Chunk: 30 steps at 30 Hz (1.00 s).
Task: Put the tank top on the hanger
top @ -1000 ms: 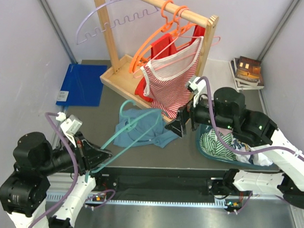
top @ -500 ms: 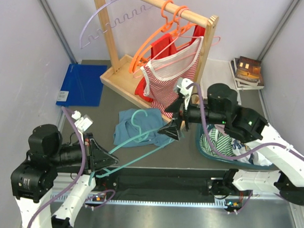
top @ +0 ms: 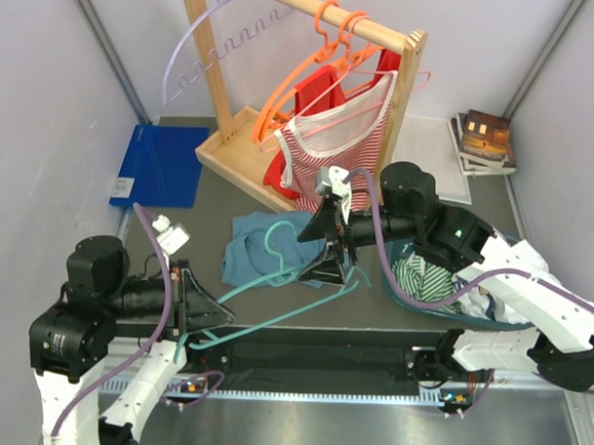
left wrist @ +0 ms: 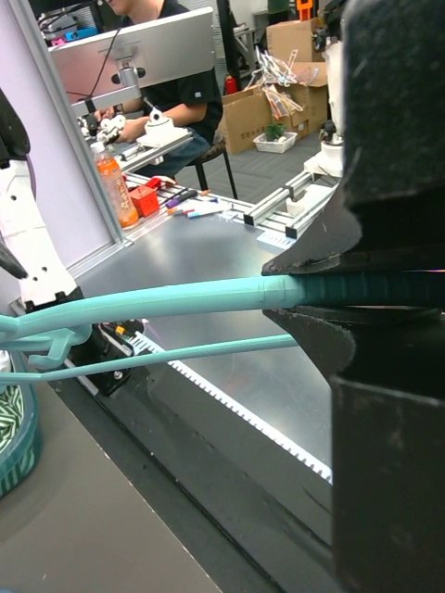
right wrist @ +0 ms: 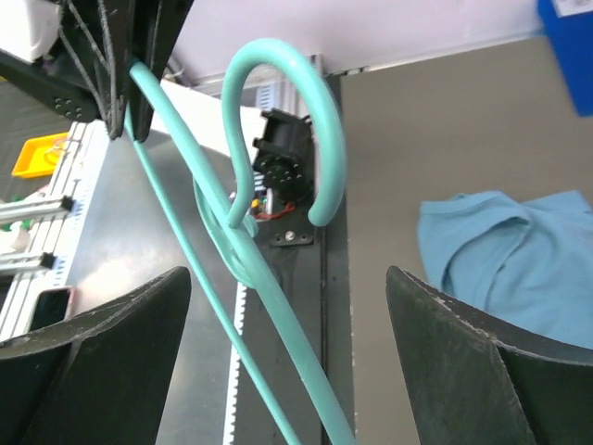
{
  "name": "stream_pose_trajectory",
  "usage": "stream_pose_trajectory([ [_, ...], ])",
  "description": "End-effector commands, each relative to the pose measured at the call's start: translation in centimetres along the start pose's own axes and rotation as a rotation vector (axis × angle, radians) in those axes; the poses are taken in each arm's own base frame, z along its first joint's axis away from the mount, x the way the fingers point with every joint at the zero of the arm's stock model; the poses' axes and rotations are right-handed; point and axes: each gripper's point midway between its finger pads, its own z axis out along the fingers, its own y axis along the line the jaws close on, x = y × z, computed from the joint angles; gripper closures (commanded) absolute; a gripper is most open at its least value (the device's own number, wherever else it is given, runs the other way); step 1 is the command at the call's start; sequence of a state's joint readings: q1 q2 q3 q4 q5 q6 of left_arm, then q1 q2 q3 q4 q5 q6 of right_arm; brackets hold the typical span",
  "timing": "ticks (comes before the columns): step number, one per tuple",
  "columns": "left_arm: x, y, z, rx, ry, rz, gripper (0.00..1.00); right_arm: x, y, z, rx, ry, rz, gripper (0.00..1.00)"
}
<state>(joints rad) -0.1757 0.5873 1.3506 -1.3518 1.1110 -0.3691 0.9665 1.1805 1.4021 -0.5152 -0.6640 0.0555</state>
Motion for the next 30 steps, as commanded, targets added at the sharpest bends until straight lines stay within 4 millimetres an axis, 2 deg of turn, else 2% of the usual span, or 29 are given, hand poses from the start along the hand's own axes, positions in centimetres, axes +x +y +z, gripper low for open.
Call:
stream_pose_trajectory([
  [1, -1.0, -1.0, 0.2, 0.074, -0.012, 0.057, 1.00, -0.1, 1.6, 0.6, -0.102, -0.016, -0.009, 0.13],
  [6, -1.5, -0.5, 0.5, 0.072, -0.023, 0.055, 1.00, 0.7, 2.2, 0.8, -0.131, -0.007, 0.021, 0.18],
  [8, -1.8, -0.3, 0.7, 0.076, -0.031, 0.060, 1.00, 0.9, 2.7, 0.7, -0.152, -0.003, 0.043, 0.25],
  [9, -1.9, -0.4, 0.7, 0.083, -0.034, 0.064, 1.00, 1.0, 3.0, 0.6, -0.166, -0.002, 0.046, 0.35],
  [11, -2.1, -0.2, 0.9, 0.089, -0.035, 0.061, 1.00, 1.0, 3.1, 0.5, -0.166, -0.005, 0.058, 0.45],
  [12, -2.1, -0.2, 0.9, 0.087, -0.036, 0.063, 1.00, 1.3, 3.1, 0.5, -0.168, -0.001, 0.069, 0.56],
  [14, -2.3, 0.2, 1.0, 0.076, -0.040, 0.063, 1.00, 1.3, 3.2, 0.6, -0.171, -0.003, 0.082, 0.65],
  [15, -2.4, 0.4, 1.1, 0.064, -0.045, 0.063, 1.00, 1.4, 3.2, 0.6, -0.172, -0.001, 0.086, 0.81],
  [16, -2.6, 0.8, 1.2, 0.050, -0.050, 0.058, 1.00, 1.5, 3.1, 0.6, -0.166, 0.002, 0.093, 0.92],
  [17, -2.6, 1.2, 1.3, 0.036, -0.052, 0.048, 0.75, 1.7, 2.9, 0.7, -0.155, 0.005, 0.098, 1.00],
  [18, -2.8, 1.9, 1.4, 0.002, -0.066, 0.040, 0.60, 1.8, 2.6, 0.7, -0.135, 0.002, 0.098, 1.00],
  [20, -3.0, 2.7, 1.4, -0.036, -0.082, 0.038, 0.45, 1.8, 2.2, 0.5, -0.104, -0.006, 0.095, 1.00],
  [21, -3.4, 3.8, 1.4, -0.101, -0.110, 0.031, 0.31, 1.8, 1.6, 0.4, -0.065, -0.016, 0.090, 1.00],
  [22, -3.8, 4.5, 1.3, -0.144, -0.131, 0.035, 0.08, 1.8, 1.3, 0.3, -0.039, -0.020, 0.092, 1.00],
  [23, -4.1, 5.2, 1.2, -0.189, -0.153, 0.031, 0.01, 1.9, 1.0, 0.0, -0.012, -0.026, 0.091, 1.00],
  [24, -4.8, 6.6, 0.9, -0.270, -0.193, 0.024, 0.01, 1.9, -0.1, -0.2, 0.058, -0.033, 0.094, 1.00],
  [29, -7.1, 10.6, -0.3, -0.493, -0.305, -0.014, 0.01, 3.7, -3.5, -2.2, 0.268, -0.037, 0.135, 1.00],
  [30, -7.4, 11.5, -0.6, -0.537, -0.319, -0.025, 0.01, 3.8, -5.0, -3.0, 0.347, -0.045, 0.141, 1.00],
])
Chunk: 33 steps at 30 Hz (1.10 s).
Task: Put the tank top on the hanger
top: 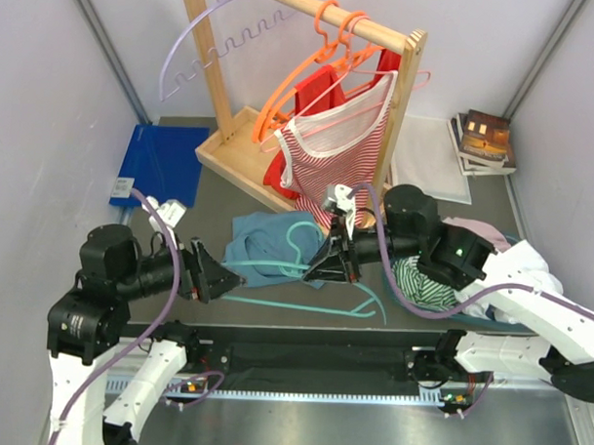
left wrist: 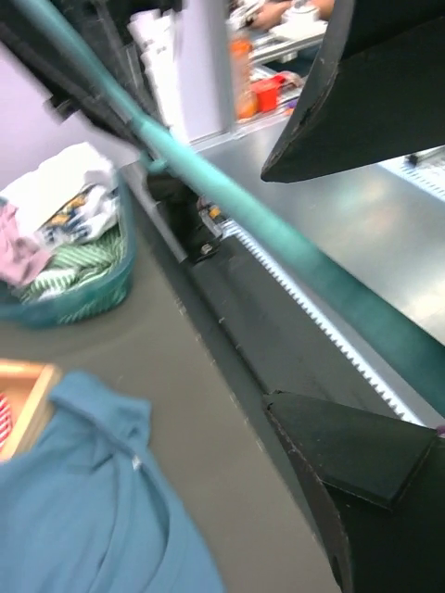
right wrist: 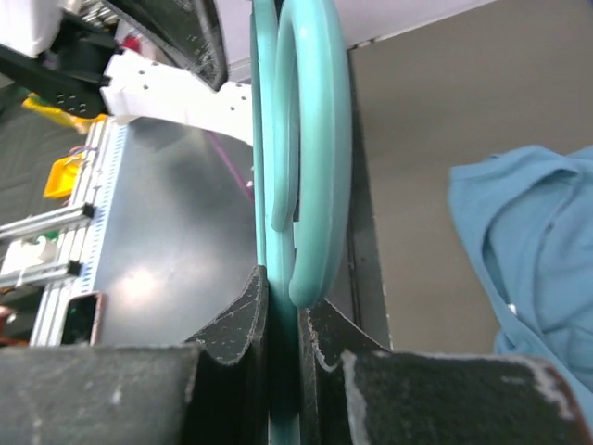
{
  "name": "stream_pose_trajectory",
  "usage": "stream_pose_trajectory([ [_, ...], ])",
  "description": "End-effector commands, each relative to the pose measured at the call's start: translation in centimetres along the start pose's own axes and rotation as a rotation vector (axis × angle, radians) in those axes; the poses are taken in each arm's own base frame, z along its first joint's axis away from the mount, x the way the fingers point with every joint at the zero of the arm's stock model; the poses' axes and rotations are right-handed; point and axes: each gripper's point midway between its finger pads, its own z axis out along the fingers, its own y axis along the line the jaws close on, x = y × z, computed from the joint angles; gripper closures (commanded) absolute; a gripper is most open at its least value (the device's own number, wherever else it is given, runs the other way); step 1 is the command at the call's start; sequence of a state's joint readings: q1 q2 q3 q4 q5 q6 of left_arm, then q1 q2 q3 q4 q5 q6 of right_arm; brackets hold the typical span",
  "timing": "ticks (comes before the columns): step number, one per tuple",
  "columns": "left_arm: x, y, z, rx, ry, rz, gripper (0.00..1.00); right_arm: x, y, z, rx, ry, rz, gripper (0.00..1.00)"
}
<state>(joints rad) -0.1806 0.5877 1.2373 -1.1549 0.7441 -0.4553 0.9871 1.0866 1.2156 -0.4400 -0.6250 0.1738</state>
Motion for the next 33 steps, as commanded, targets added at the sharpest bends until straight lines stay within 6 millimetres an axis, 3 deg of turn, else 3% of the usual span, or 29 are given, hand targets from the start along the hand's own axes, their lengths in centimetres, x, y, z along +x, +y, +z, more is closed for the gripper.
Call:
stream_pose_trajectory([
  [1, -3.7, 5.2, 0.4, -0.291, -0.157, -0.025, 0.01, -0.2, -6.2, -3.4, 0.361, -0.076, 0.028, 1.00],
  [4, -5.0, 7.5, 1.0, -0.385, -0.197, -0.074, 0.01, 0.8, -8.4, -5.4, 0.483, -0.070, 0.053, 1.00],
  [5, -5.5, 9.1, 1.1, -0.461, -0.227, -0.102, 0.01, 1.3, -8.9, -5.9, 0.508, -0.065, 0.062, 1.00],
  [9, -6.7, 11.4, 3.1, -0.492, -0.263, -0.161, 0.02, 3.0, -11.1, -7.7, 0.608, -0.041, 0.107, 1.00],
  [12, -6.8, 14.1, 5.3, -0.531, -0.250, -0.209, 0.12, 3.8, -12.0, -8.2, 0.655, -0.031, 0.136, 1.00],
  [18, -4.1, 22.6, 10.5, -0.704, -0.051, -0.257, 0.32, 5.4, -13.5, -8.4, 0.716, -0.014, 0.201, 1.00],
  [21, -3.2, 24.9, 12.2, -0.762, 0.052, -0.251, 0.36, 6.1, -14.0, -7.7, 0.711, -0.028, 0.232, 1.00],
  [22, -4.1, 25.1, 12.5, -0.781, 0.048, -0.234, 0.36, 6.8, -14.1, -7.4, 0.708, -0.025, 0.252, 1.00],
  [27, -3.2, 27.0, 15.2, -0.823, 0.154, -0.186, 0.40, 7.6, -14.7, -6.2, 0.679, -0.022, 0.278, 1.00],
  [33, -1.9, 29.7, 15.6, -0.904, 0.206, -0.161, 0.42, 8.4, -14.9, -5.5, 0.658, 0.001, 0.294, 1.00],
])
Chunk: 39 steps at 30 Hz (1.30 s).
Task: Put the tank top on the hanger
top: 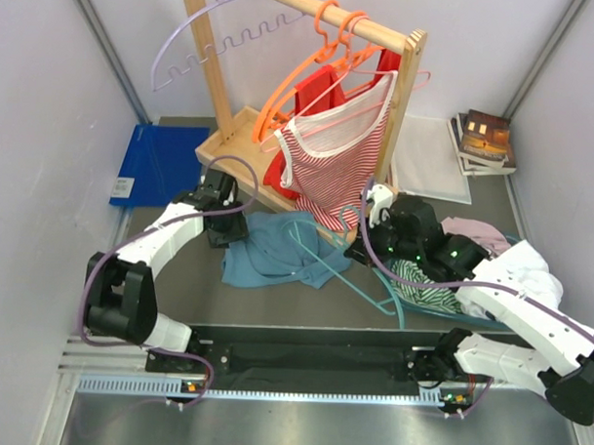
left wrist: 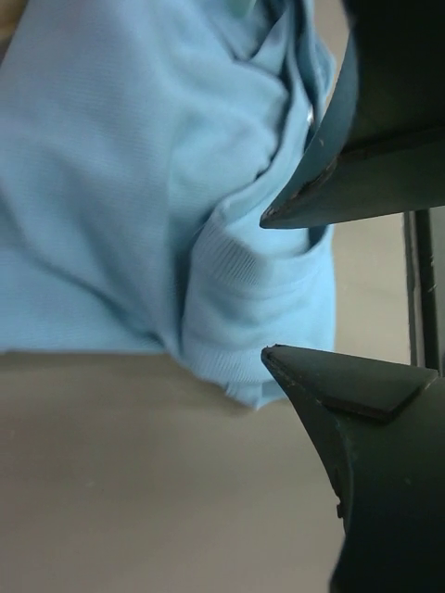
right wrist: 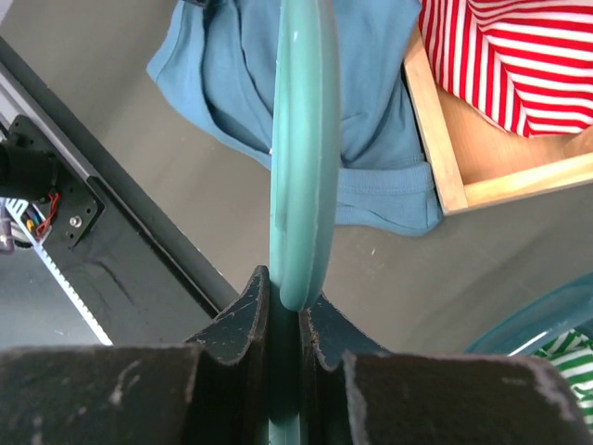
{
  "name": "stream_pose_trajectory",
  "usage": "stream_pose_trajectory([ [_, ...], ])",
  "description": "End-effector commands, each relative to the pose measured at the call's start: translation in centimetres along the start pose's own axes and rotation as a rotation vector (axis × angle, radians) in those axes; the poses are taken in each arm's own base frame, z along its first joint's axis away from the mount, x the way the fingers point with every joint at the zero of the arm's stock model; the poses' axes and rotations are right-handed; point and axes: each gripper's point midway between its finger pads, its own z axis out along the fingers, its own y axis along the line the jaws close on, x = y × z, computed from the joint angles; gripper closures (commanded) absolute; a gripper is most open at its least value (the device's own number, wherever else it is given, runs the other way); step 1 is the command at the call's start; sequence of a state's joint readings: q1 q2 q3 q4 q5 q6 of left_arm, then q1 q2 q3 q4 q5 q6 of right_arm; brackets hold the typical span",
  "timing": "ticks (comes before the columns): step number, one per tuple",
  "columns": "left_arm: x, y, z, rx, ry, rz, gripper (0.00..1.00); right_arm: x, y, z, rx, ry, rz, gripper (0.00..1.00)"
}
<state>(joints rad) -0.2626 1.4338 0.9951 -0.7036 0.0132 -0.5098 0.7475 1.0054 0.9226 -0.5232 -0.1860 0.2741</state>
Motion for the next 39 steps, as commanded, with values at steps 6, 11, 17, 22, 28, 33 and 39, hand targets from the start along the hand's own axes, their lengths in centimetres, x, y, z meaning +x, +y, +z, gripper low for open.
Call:
stream_pose_trajectory([
  [6, -1.7, -0.9, 1.9, 0.049, -0.065, 0.066, 0.45, -1.1, 1.0, 0.1, -0.064, -0.053, 0.012, 1.00],
  [11, -1.4, -1.5, 2.8, 0.075, -0.057, 0.050, 0.47, -1.1, 1.2, -0.3, -0.068, -0.053, 0.017, 1.00],
  [17, -1.0, -0.8, 3.5, 0.039, -0.039, 0.051, 0.89, -1.9, 1.8, -1.3, -0.084, -0.060, -0.009, 1.00],
  [22, -1.3, -0.3, 1.4, 0.005, -0.071, -0.010, 1.00, -0.6, 3.1, -1.5, -0.176, 0.012, -0.068, 1.00],
  [28, -2.6, -1.1, -2.6, 0.047, -0.165, -0.059, 1.00, -1.5, 4.8, -2.0, -0.241, -0.014, -0.146, 1.00],
  [33, -2.0, -2.3, -4.5, 0.126, -0.154, -0.112, 1.00, -2.5, 5.0, -1.6, -0.249, -0.043, -0.194, 1.00],
  [39, -2.2, -3.0, -6.5, 0.158, -0.153, -0.096, 1.00, -3.9, 4.9, -0.2, -0.242, -0.083, -0.243, 1.00],
])
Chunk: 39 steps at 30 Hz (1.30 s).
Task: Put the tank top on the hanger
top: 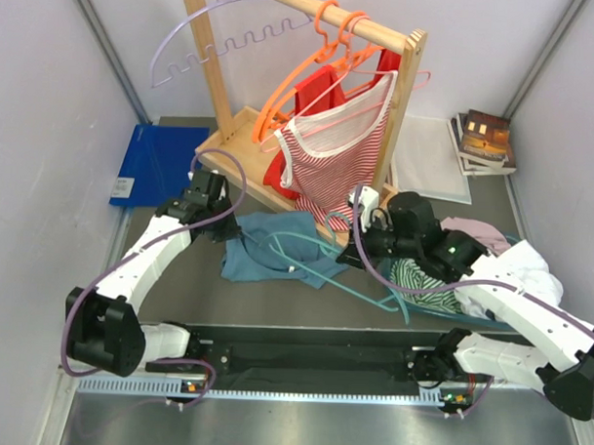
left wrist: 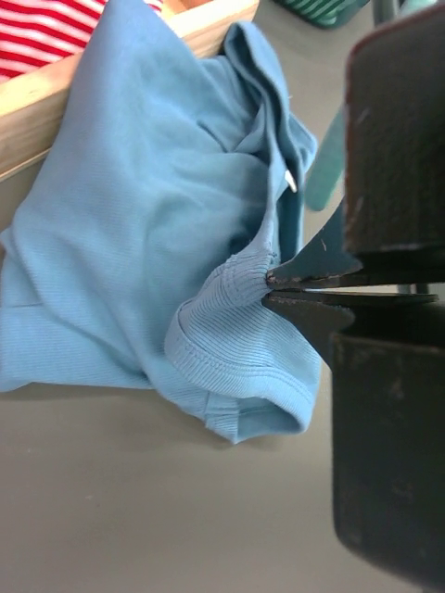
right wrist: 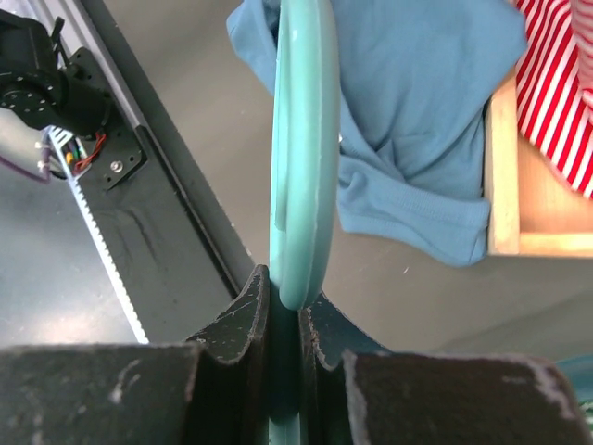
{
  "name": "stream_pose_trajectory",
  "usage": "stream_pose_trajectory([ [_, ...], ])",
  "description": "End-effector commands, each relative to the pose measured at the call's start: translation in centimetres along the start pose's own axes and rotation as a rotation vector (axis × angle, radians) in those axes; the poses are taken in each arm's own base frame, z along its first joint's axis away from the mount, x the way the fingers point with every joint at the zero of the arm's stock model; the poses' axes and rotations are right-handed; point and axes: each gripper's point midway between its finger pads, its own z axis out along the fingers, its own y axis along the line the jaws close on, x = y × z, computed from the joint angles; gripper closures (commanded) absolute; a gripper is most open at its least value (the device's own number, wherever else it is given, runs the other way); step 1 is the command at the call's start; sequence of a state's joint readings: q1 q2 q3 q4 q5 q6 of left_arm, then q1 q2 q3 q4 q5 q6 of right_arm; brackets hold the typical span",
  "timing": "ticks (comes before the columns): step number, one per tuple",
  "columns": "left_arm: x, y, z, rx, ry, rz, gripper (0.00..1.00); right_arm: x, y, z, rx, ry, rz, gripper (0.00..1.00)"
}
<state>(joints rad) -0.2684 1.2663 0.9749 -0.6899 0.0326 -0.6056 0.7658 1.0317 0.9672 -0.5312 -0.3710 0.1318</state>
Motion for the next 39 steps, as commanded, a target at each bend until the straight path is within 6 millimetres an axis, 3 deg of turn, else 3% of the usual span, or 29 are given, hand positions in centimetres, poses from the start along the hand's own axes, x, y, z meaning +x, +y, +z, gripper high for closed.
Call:
stream_pose_trajectory([
  [1, -1.1, -1.9, -2.5, 0.066, -0.017, -0.009, 1.00, -4.0, 0.9, 0.5, -0.040, -0.107, -0.102, 1.00],
  [13, -1.9, -4.4, -3.8, 0.148, 0.004, 0.008, 1.00, -5.5, 1.0, 3.5, -0.087, -0.146, -0.107, 1.00],
  [24, -2.9, -8.8, -7.0, 0.302, 0.003, -0.007, 1.00, -6.0, 0.7, 6.7, -0.113, -0.150, -0.117, 1.00],
  [29, -3.6, -12.5, -8.6, 0.400, -0.007, 0.011, 1.00, -7.3, 0.7, 6.9, -0.089, -0.199, -0.119, 1.00],
  [33, -2.0, -15.7, -9.9, 0.469, 0.013, 0.039, 1.00, -7.7, 0.4, 7.1, -0.066, -0.224, -0.103, 1.00],
  [36, -0.7, -15.3, -9.9, 0.444, 0.019, 0.031, 1.00, -8.3, 0.3, 6.6, -0.049, -0.257, -0.102, 1.00],
  [39, 0.2, -12.3, -9.0, 0.328, 0.000, 0.010, 1.00, -8.8, 0.3, 5.7, -0.029, -0.298, -0.100, 1.00],
])
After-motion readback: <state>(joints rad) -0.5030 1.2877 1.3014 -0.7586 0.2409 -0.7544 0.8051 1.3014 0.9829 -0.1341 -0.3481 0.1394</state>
